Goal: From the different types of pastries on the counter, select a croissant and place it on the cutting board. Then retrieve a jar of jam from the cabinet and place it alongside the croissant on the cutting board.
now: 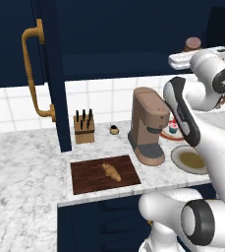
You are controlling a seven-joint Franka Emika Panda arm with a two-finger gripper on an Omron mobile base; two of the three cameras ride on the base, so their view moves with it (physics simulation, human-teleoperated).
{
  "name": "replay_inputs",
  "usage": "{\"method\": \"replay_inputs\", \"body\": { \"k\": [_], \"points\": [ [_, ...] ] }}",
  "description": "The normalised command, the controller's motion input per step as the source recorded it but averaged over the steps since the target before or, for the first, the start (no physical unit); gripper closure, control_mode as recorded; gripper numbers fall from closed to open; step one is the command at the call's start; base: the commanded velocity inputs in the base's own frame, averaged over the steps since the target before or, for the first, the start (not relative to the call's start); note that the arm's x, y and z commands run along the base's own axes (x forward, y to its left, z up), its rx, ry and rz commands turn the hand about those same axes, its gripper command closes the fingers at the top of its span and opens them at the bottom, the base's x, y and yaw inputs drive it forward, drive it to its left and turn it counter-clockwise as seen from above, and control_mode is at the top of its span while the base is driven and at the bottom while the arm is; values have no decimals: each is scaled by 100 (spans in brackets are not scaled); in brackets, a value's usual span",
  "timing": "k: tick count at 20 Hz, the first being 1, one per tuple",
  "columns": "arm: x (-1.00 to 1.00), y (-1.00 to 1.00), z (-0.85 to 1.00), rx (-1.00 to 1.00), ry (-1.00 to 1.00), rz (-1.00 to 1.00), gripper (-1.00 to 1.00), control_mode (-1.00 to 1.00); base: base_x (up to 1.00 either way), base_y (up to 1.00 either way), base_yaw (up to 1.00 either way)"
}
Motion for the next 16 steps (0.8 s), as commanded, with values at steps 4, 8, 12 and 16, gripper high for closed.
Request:
{"method": "replay_inputs", "body": {
  "k": [4,8,12,16],
  "points": [
    [-100,19,0,6,15,-7,100,-100,0,0,0],
    [-100,47,-3,0,19,-2,100,-100,0,0,0],
    [-100,60,-14,0,16,0,100,-100,0,0,0],
    [-100,39,-27,1,12,0,100,-100,0,0,0]
  ]
}}
